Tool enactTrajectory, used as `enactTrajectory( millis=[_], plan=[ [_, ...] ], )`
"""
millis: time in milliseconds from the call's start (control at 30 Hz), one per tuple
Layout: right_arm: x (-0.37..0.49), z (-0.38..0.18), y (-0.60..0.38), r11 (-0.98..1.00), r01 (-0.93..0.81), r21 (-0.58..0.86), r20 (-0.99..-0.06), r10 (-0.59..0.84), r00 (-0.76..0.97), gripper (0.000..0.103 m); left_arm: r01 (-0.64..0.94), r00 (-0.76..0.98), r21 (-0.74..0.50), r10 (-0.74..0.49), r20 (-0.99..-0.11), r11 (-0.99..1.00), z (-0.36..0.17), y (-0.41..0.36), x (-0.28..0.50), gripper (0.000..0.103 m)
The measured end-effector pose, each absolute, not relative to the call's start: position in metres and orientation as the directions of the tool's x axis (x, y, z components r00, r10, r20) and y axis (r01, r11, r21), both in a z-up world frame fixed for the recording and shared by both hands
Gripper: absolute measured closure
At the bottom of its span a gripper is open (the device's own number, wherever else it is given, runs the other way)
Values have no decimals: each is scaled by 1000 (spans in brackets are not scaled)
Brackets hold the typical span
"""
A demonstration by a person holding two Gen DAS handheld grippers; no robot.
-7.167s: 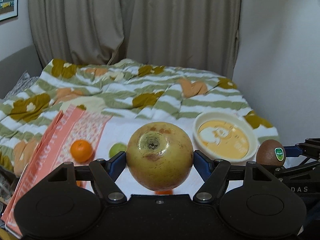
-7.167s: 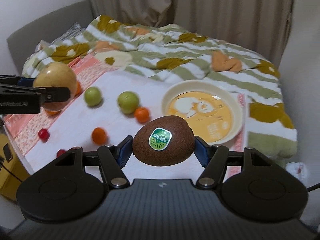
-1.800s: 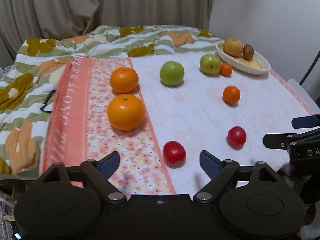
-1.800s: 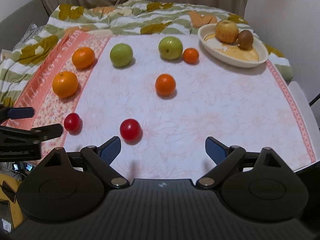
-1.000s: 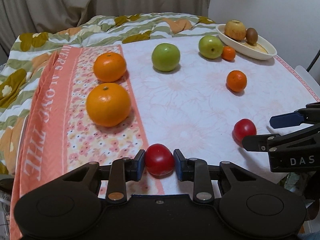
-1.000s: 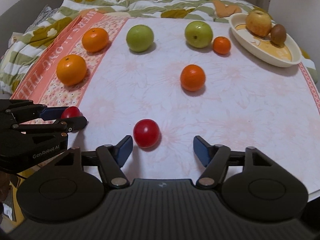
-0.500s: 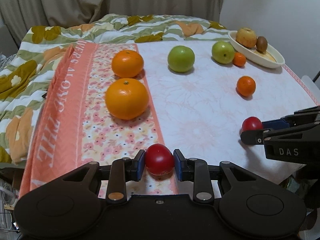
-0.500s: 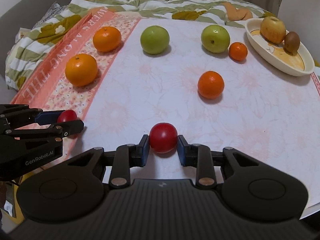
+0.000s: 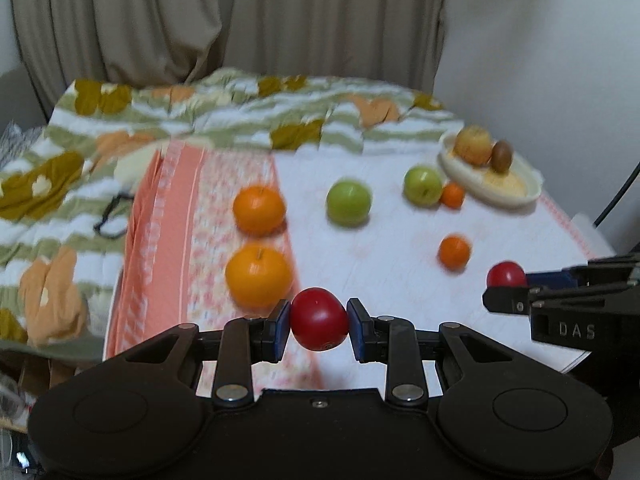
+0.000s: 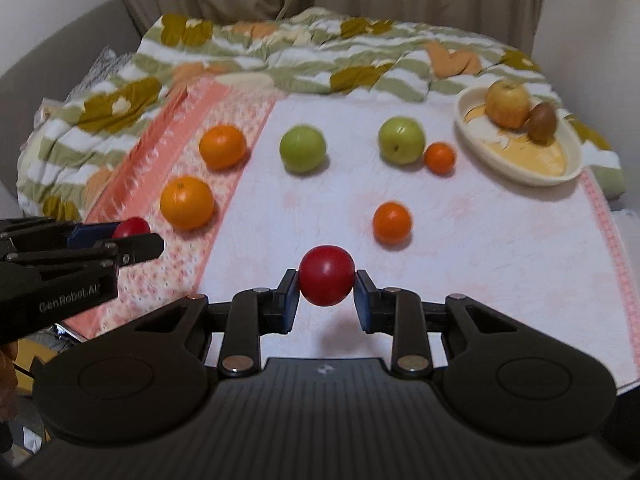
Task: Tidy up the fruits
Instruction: 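Carry both red cherry tomatoes to the white bowl with both grippers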
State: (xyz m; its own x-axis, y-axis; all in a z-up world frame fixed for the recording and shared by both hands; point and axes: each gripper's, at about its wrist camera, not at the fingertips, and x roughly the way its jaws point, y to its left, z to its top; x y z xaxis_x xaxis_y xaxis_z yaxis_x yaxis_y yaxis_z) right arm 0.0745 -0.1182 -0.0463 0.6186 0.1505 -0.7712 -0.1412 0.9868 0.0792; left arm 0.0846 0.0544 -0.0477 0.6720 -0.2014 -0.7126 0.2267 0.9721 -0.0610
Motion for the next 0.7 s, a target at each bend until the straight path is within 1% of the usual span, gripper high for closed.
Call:
enactTrajectory(
  millis=[100,200,400,700],
  plan=[
    [69,-29,-127,992,-118,45,-757,111,644,58,259,700,-73,-239,-673,963,-31,46,85,70],
    [67,-17,-143,995,-91,28,-749,81,658,58,288,708,-83,-270,-653,954,-19,35,88,70],
    [67,1,-187,998,-65,13,-706,55,706,58,287,735,-78,-272,-622,955,2,4,98,70],
    [93,19,-275,990,-140,21,-669,117,734,58,218,784,-80,-223,-580,973,30,-63,120,70]
  ],
)
